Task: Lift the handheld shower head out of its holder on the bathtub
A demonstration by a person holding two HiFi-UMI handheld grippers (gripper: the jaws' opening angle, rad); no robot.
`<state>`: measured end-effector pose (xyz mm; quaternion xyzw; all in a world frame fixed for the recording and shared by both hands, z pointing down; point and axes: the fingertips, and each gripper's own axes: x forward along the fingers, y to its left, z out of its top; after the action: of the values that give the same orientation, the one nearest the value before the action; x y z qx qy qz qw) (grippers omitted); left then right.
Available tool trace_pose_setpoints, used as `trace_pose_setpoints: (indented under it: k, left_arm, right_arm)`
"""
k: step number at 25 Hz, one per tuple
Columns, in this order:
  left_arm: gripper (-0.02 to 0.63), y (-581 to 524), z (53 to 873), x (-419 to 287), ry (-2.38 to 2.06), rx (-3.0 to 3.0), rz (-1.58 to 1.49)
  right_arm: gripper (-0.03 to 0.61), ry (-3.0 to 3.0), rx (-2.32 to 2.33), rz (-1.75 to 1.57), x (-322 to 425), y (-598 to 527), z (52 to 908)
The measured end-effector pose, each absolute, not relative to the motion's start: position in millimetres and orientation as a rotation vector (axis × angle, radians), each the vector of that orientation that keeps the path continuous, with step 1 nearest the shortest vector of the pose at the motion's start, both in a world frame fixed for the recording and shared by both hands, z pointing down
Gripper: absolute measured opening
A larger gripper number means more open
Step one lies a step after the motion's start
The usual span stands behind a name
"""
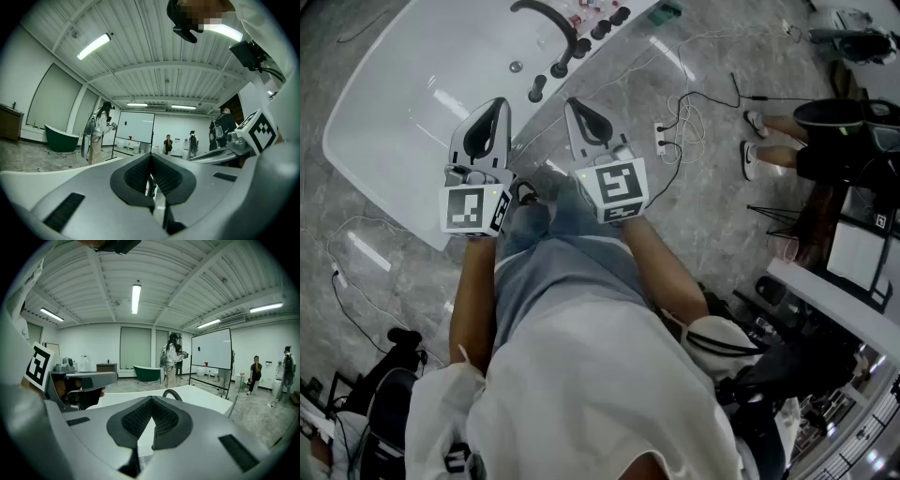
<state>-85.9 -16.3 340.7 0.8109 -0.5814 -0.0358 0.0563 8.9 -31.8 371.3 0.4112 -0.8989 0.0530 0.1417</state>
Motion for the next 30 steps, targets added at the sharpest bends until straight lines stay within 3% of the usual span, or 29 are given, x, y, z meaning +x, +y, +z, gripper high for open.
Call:
trace_pose_setpoints:
  k: [17, 23, 24, 26, 30]
  left_arm:
    - [0.018, -21.1, 359.5, -82.4, -1.768, 2.415, -0.146]
    - [0.018, -22.1, 377.0, -88.2, -1.788, 2.420, -0.177]
    - [0.018, -26.5, 387.8, -88.5, -1.792, 2.415, -0.164]
    - [0.018, -33.1, 410.0, -87.5, -1.798, 2.405, -0.147]
    - [0.018, -52.2, 453.9, -80.9, -1.804, 2.366, -0.146]
  right_arm:
    - [0.015, -2.637, 1.113, 0.169, -7.8, -31.0, 388.3]
    - [0.020, -2.631, 1.090, 0.251, -10.2, -46.6, 445.8]
    - [0.029, -2.625, 1.084, 0.263, -11.5, -53.8, 463.6]
    - [0.192, -2.602, 1.070, 0.310, -13.9, -69.3, 507.3]
    - [0.202, -2.513, 1.068, 0.371, -13.2, -114.1, 609.0]
